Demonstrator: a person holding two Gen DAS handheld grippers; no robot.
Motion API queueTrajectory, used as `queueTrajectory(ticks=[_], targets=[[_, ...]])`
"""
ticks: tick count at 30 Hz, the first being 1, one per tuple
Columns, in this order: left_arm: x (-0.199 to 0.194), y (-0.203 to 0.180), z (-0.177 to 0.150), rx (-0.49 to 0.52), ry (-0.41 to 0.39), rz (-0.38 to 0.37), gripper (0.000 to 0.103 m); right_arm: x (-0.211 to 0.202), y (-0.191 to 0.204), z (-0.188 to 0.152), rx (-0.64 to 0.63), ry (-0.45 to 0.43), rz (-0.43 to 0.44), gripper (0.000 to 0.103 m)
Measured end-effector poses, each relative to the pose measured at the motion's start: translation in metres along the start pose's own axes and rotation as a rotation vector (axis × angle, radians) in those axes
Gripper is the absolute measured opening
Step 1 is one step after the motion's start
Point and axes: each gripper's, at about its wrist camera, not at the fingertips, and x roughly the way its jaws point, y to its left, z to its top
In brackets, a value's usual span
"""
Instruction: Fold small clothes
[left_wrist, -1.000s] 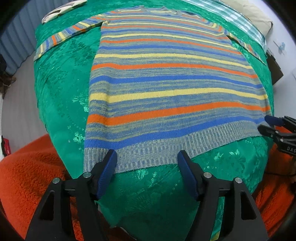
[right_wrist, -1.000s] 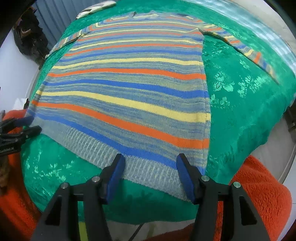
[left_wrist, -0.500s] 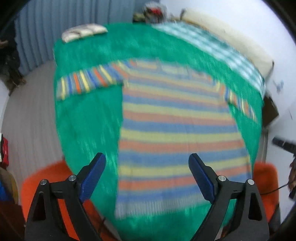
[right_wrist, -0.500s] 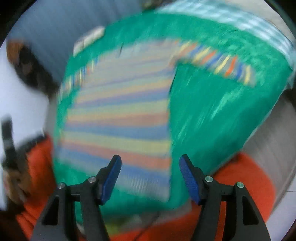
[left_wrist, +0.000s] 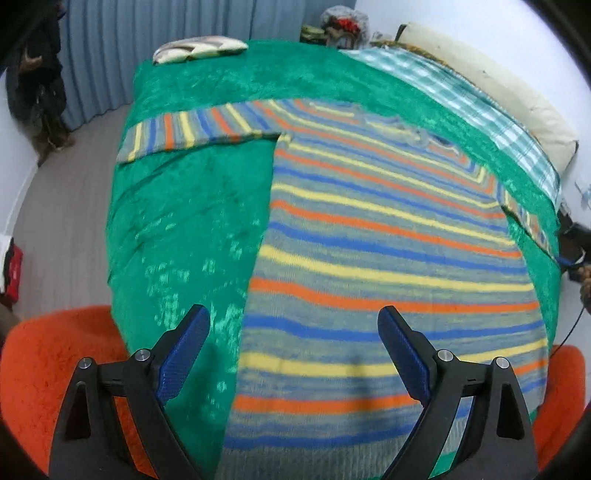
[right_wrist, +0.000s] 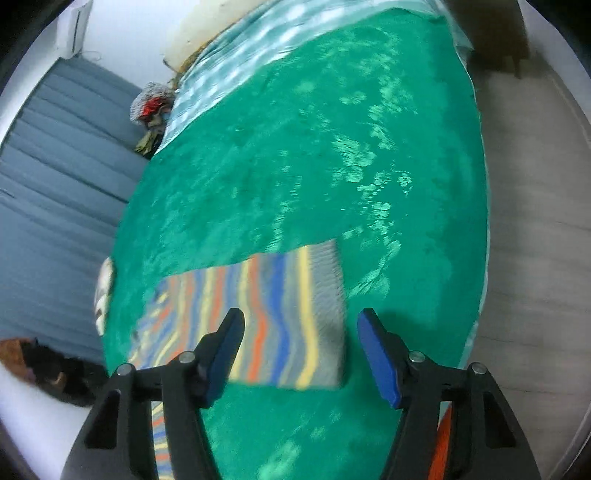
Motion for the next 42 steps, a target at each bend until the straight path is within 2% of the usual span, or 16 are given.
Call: queueTrajectory(ticks=[3,4,5,6,9,13,21,22,23,25,30,36,38,40,41,42], targets=[[0.009,-0.007,-0.002,0.041,0.013,0.031,0.093,0.023,0.0,-0.006,-0.008,0.047,0.008,0.062],[0.013,-0.007,-0.004,0.047,0.029,0.034,0.093,0.026,0.004,-0.008,-0.034,0.061,0.008,0.05],[0.016,-0.008,-0.006,0.049,0.042,0.034,0.093,0.03,0.007,-0.012,-0.06,0.091,-0.003,0.021],[0.02,-0.008,-0.008,0.049,0.06,0.033,0.093,0.036,0.007,-0.01,-0.056,0.126,-0.012,0.005],[0.016,-0.009,-0.01,0.055,0.052,0.029,0.093,0.014,0.024,-0.011,-0.073,0.041,-0.061,0.005],[0.013,-0.006,-0.012,0.064,0.038,0.019,0.093,-0.027,0.118,-0.022,-0.329,-0.086,-0.107,0.005],[0.011,0.003,-0.012,0.059,0.03,0.026,0.093,0.01,0.34,-0.096,-0.688,0.03,0.257,0.006],[0.011,0.006,-0.012,0.048,0.035,0.028,0.093,0.023,0.354,-0.107,-0.721,0.067,0.263,0.014],[0.011,0.01,-0.012,0.033,0.041,0.031,0.093,0.038,0.364,-0.113,-0.743,0.109,0.248,0.037],[0.011,0.016,-0.012,0.009,0.044,0.03,0.093,0.054,0.369,-0.122,-0.761,0.125,0.224,0.055],[0.012,0.02,-0.011,-0.009,0.042,0.025,0.093,0.055,0.341,-0.106,-0.727,0.095,0.165,0.055],[0.018,0.011,-0.013,0.019,0.065,0.033,0.093,0.119,0.314,-0.11,-0.796,0.272,0.118,0.055],[0.019,0.007,-0.014,0.038,0.066,0.041,0.093,0.141,0.293,-0.121,-0.817,0.326,0.067,0.046],[0.02,0.003,-0.016,0.056,0.067,0.054,0.093,0.165,0.259,-0.126,-0.869,0.312,-0.208,0.031],[0.02,0.003,-0.017,0.06,0.069,0.056,0.093,0.163,0.248,-0.123,-0.873,0.285,-0.234,0.018],[0.02,0.003,-0.017,0.061,0.07,0.055,0.093,0.149,0.241,-0.116,-0.848,0.227,-0.23,0.017]])
